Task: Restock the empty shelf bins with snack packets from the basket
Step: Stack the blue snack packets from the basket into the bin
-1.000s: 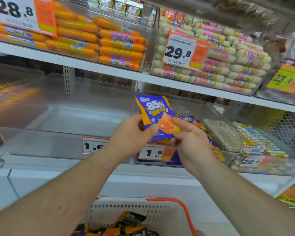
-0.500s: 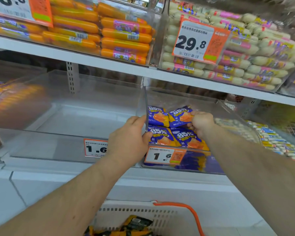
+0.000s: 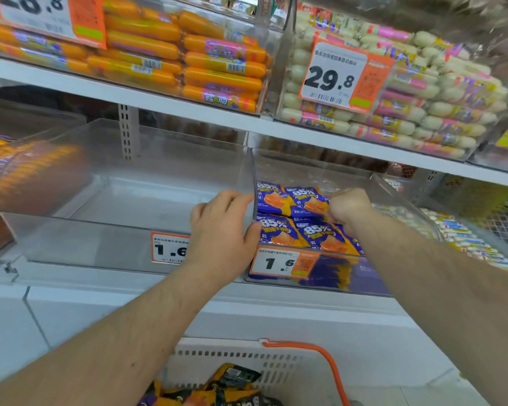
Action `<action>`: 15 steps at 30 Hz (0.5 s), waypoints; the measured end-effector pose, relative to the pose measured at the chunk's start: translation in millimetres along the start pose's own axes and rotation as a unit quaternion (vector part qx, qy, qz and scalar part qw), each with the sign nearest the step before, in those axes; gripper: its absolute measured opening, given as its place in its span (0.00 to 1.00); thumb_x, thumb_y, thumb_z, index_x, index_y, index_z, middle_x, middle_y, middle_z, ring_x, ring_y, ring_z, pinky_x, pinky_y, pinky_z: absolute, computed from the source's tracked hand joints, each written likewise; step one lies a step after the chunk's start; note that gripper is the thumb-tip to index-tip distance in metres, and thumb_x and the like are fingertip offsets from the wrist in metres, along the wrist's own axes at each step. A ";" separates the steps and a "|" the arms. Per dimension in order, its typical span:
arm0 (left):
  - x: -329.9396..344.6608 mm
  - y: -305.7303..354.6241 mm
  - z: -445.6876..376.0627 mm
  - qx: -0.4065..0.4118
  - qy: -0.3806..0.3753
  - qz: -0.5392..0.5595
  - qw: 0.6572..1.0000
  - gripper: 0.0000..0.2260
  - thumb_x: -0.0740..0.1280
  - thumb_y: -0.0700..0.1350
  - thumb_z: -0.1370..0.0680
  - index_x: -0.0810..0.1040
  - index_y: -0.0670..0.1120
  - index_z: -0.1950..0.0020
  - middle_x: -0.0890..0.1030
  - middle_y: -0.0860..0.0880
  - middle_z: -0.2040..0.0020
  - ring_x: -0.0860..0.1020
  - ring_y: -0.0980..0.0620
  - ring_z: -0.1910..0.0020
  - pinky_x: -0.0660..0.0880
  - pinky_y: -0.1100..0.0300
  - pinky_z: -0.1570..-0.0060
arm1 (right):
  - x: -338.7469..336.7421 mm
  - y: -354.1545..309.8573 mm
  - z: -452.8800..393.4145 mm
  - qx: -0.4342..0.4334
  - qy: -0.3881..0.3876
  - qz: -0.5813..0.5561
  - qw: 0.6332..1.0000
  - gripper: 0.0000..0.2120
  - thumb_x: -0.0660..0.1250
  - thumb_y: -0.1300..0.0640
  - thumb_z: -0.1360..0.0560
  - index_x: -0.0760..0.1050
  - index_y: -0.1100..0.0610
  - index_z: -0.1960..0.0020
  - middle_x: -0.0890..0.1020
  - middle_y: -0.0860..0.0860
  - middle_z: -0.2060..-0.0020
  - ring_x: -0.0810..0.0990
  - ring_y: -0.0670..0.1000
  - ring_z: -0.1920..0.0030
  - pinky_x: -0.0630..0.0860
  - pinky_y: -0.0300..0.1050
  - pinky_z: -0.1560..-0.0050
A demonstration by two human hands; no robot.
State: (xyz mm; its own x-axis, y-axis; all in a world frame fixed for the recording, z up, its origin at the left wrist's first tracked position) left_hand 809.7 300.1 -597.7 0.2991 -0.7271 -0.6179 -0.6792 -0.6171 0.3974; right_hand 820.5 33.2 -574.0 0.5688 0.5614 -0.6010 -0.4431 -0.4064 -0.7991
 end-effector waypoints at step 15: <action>-2.1 -65.7 124.2 -0.029 -0.599 -0.134 0.789 0.17 0.60 0.50 0.19 0.71 0.51 0.30 0.73 0.50 0.32 0.72 0.48 0.36 0.70 0.56 0.38 | 124.1 78.2 210.5 -0.434 -0.075 0.030 0.897 0.07 0.63 0.66 0.30 0.79 0.61 0.55 0.74 0.51 0.56 0.68 0.43 0.62 0.68 0.37 0.56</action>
State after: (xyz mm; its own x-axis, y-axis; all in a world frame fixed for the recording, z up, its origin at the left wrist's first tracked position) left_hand 770.5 379.5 -706.8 -0.4452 0.2176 -0.8686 -0.6576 -0.7378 0.1523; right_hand 710.6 222.9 -707.3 0.4340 0.5840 -0.6860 0.2735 -0.8109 -0.5174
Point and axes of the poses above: each hand's wrist, its own z-axis away from the middle knuckle, its own x-axis out of the palm, y = z × x, the point moved 4 cm from there along -z, towards the middle knuckle
